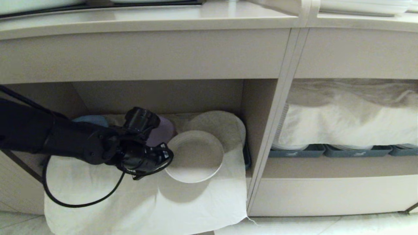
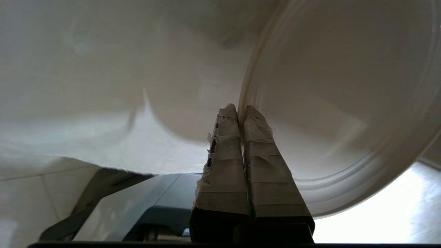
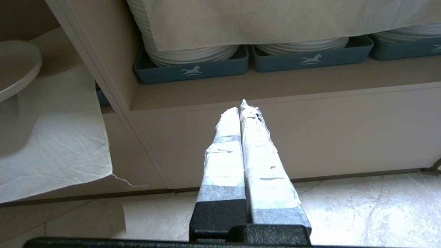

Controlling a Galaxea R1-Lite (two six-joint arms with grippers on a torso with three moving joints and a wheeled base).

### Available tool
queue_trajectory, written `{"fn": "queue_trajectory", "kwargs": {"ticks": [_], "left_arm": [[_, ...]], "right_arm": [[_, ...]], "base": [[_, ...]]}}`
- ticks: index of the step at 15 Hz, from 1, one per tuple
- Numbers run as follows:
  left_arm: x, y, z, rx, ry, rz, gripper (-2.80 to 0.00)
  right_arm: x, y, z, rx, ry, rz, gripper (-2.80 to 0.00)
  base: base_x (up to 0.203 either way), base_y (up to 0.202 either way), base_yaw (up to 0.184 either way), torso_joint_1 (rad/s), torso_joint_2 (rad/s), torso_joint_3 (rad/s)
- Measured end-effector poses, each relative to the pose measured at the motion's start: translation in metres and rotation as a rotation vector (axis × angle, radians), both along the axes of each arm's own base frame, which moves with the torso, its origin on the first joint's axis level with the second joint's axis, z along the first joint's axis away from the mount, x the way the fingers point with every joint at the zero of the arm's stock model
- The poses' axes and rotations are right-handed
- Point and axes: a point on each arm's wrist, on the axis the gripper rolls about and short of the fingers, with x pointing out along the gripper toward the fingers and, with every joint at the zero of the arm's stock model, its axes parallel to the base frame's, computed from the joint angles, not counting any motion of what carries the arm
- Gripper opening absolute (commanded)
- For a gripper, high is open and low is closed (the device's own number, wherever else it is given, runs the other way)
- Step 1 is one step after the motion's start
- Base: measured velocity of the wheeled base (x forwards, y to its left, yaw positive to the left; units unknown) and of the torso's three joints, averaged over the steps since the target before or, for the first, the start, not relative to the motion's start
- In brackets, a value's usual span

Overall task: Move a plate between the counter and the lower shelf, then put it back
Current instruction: Put the plate in the cupboard

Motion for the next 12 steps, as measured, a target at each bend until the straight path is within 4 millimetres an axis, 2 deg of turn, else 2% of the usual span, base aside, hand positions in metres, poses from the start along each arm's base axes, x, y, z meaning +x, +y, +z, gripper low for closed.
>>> {"fn": "queue_trajectory", "kwargs": {"ticks": [12], "left_arm": [[0.029,-0.017,0.010,-0.027,-0.068,-0.003,-2.80]], "right_arm": [[0.000,0.000,0.000,0.000,0.000,0.000,-2.80]], "base": [[0.000,0.000,0.000,0.000,0.00,0.000]]}}
